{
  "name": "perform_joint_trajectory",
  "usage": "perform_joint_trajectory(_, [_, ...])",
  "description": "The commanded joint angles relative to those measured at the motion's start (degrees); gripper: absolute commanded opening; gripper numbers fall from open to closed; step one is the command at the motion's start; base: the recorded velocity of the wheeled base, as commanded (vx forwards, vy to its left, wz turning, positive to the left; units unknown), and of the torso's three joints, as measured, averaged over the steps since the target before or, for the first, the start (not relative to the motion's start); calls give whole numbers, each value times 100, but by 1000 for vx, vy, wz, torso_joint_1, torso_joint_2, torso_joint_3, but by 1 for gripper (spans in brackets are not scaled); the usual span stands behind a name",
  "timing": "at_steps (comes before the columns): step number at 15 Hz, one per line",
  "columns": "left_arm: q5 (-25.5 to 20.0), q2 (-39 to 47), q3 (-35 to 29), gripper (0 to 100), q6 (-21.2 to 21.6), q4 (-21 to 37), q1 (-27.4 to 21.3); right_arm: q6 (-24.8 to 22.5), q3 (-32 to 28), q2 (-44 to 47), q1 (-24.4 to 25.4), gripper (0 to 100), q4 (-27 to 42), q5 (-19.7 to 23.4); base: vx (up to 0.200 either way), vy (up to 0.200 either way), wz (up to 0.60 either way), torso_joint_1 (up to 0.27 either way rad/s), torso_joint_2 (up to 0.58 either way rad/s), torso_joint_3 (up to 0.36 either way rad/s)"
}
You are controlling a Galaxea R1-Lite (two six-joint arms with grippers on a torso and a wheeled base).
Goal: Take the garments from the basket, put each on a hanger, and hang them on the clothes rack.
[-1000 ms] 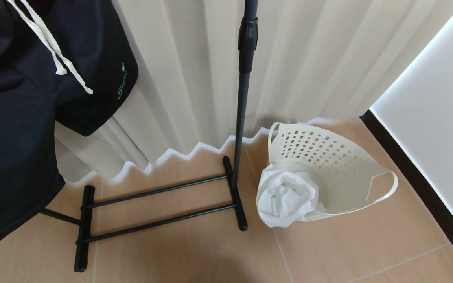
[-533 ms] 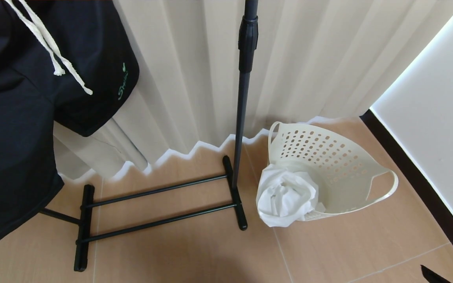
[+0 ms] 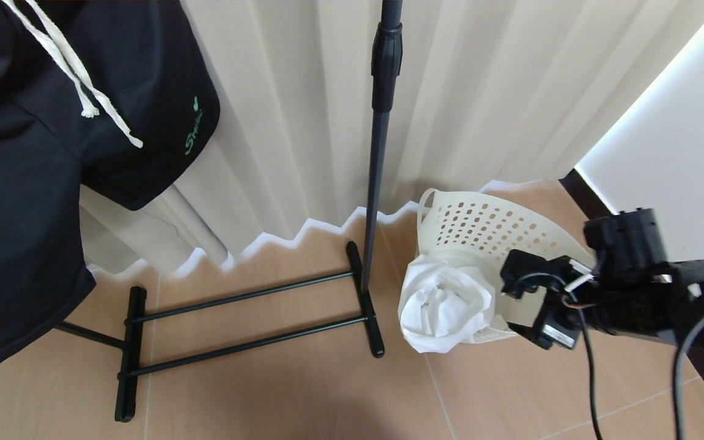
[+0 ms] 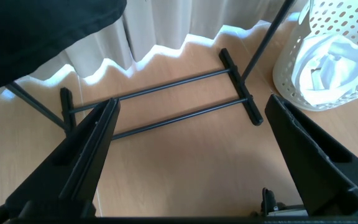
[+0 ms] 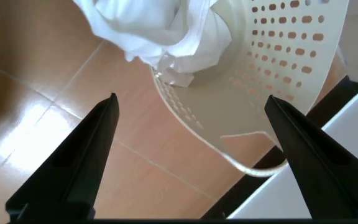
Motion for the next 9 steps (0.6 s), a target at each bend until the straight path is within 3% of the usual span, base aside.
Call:
perform_joint_trajectory(1, [1,-1,0,100,-1,-1,1,-97,-1154,1751,189,100,-48,-381,0,0,0,0,0,0])
perform_joint_trajectory(4, [1,-1,0,100,-1,-1,1,149,-2077,2498,189,100,-206,-478,0,0,0,0,0,0])
perform_joint_trajectory(9, [1,-1,0,100,-10,-1,1,184,-2920,3333,154,100,-479,-707,0,0,0,0,0,0])
